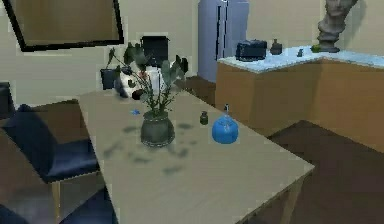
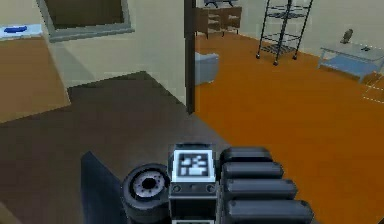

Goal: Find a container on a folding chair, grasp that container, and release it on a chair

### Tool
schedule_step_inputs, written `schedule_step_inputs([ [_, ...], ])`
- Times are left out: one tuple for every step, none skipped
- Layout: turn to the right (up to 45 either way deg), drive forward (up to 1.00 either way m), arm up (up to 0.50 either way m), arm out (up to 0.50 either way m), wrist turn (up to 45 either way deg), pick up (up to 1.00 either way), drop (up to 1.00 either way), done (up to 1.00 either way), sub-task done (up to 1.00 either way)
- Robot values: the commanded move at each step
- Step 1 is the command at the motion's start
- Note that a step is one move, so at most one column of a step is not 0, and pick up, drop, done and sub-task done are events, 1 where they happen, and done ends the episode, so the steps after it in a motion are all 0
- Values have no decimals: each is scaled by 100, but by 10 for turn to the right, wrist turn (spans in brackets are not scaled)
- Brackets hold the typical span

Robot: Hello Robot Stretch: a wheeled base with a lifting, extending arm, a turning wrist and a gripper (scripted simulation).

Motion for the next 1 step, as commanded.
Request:
schedule_step_inputs([
  [450,0,0,0,0,0,0,0,0],
])
